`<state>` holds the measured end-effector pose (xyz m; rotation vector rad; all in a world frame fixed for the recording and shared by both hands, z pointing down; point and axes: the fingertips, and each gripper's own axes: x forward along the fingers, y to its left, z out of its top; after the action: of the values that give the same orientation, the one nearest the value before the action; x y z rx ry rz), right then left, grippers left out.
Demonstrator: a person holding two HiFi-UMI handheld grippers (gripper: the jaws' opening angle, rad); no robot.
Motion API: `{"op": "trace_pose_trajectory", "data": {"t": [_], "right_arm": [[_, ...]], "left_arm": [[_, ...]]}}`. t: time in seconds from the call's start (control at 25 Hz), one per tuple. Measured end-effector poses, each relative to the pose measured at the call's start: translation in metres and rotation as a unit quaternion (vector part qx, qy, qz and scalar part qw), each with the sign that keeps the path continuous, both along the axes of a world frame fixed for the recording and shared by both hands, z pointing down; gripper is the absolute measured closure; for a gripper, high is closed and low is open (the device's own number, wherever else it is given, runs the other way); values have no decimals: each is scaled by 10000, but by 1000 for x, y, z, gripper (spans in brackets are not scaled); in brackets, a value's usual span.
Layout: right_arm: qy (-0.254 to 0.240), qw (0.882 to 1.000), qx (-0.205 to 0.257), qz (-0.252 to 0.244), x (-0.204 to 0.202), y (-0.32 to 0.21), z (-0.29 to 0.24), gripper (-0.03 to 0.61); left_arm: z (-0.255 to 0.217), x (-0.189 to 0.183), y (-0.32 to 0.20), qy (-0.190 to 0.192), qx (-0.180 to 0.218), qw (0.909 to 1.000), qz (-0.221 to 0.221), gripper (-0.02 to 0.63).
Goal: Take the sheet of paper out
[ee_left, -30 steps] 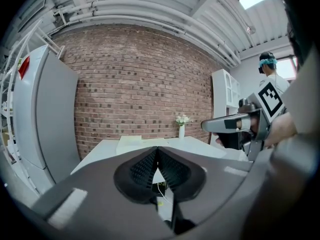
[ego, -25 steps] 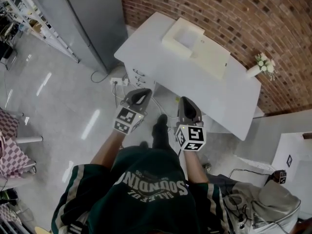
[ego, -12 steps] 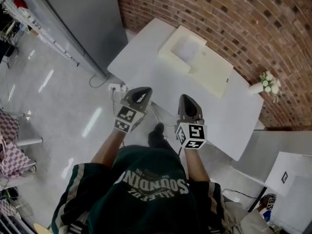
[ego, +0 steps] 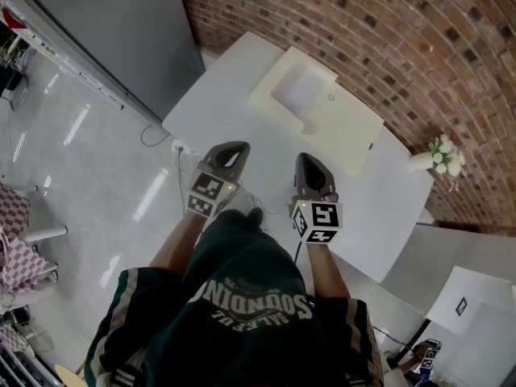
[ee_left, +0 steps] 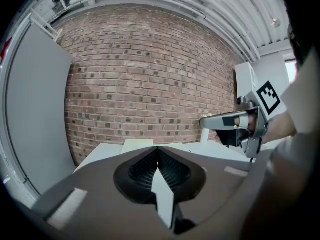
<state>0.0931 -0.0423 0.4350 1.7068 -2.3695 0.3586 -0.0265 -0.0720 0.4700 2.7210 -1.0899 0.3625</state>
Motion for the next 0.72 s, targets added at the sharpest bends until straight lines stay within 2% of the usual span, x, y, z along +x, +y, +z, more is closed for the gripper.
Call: {"op": "trace_pose_trajectory", "data": {"t": [0.72], "right_arm": [[-143, 9992, -68, 379, 49, -84, 2, 577]], "left_arm": [[5, 59, -85, 35, -84, 9992, 387, 601]]}}
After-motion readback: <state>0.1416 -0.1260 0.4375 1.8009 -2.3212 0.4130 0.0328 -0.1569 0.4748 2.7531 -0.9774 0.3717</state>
